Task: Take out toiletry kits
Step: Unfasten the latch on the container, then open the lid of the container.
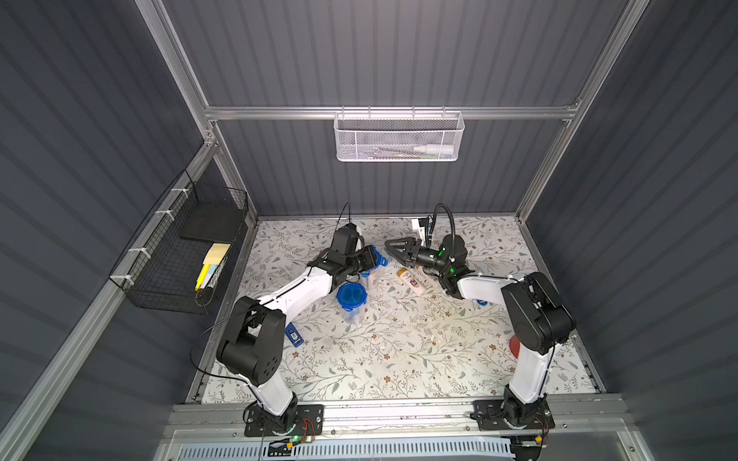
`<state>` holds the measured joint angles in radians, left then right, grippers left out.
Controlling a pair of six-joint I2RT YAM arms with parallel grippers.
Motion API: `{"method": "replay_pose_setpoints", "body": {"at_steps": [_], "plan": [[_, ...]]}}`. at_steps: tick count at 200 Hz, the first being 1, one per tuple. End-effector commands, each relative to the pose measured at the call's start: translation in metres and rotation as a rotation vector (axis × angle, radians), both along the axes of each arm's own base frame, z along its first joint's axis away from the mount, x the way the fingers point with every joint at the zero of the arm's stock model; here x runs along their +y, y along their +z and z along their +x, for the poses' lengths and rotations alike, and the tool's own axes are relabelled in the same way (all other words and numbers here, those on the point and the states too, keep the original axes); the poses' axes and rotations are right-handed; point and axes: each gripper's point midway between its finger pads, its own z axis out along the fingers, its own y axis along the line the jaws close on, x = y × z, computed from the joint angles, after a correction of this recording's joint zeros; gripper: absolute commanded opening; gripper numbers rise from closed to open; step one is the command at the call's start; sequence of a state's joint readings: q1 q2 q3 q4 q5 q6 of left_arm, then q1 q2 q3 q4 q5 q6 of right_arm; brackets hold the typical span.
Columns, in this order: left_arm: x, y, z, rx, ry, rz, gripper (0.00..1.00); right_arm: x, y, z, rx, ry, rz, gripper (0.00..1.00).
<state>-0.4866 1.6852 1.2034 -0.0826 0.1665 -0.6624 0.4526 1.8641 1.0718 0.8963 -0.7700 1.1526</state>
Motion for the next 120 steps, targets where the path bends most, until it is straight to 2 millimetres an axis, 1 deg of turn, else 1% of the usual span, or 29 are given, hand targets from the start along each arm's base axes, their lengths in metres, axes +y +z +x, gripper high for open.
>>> {"method": "replay_pose_setpoints", "body": {"at_steps": [1, 9, 13, 22, 38, 42, 46, 48, 52, 60, 71, 85, 93, 106, 120], "plan": [[0.024, -0.057, -0.035, 0.255, -0.015, 0.158, 0.0, -0.007, -0.02, 0.011, 0.018, -0.042, -0.22, 0.49], [0.021, -0.043, -0.032, 0.23, -0.022, 0.148, 0.0, -0.01, -0.022, 0.015, 0.024, -0.055, -0.277, 0.49], [0.02, -0.035, -0.029, 0.214, -0.023, 0.144, 0.0, -0.01, -0.018, 0.018, 0.012, -0.06, -0.295, 0.49], [0.017, -0.018, -0.025, 0.185, -0.032, 0.133, 0.0, -0.011, -0.017, 0.023, 0.003, -0.066, -0.338, 0.49], [0.013, 0.014, -0.018, 0.126, -0.042, 0.109, 0.0, -0.009, -0.016, 0.031, -0.002, -0.053, -0.395, 0.48], [0.012, 0.021, -0.016, 0.112, -0.042, 0.106, 0.0, -0.008, -0.019, 0.032, 0.005, -0.043, -0.41, 0.48], [0.012, 0.023, -0.017, 0.108, -0.043, 0.105, 0.0, -0.007, -0.019, 0.034, 0.008, -0.033, -0.42, 0.48], [0.01, 0.037, -0.013, 0.079, -0.043, 0.091, 0.0, -0.006, -0.02, 0.035, 0.009, -0.03, -0.425, 0.48], [0.009, 0.046, -0.01, 0.06, -0.042, 0.084, 0.0, -0.005, -0.024, 0.036, 0.017, -0.021, -0.436, 0.48], [0.009, 0.057, -0.009, 0.04, -0.043, 0.081, 0.0, -0.002, -0.026, 0.04, 0.026, -0.006, -0.448, 0.48], [0.009, 0.07, -0.009, 0.017, -0.043, 0.074, 0.0, 0.001, -0.035, 0.044, 0.05, 0.014, -0.462, 0.48], [0.011, 0.077, -0.01, 0.0, -0.041, 0.073, 0.0, 0.005, -0.044, 0.046, 0.07, 0.03, -0.463, 0.48], [0.013, 0.077, -0.011, -0.002, -0.037, 0.078, 0.0, 0.007, -0.049, 0.047, 0.079, 0.033, -0.463, 0.49], [0.015, 0.069, -0.013, 0.014, -0.036, 0.088, 0.0, 0.009, -0.058, 0.047, 0.098, 0.045, -0.46, 0.5], [0.015, 0.056, -0.015, 0.04, -0.036, 0.098, 0.0, 0.013, -0.063, 0.045, 0.115, 0.061, -0.449, 0.51]]}}
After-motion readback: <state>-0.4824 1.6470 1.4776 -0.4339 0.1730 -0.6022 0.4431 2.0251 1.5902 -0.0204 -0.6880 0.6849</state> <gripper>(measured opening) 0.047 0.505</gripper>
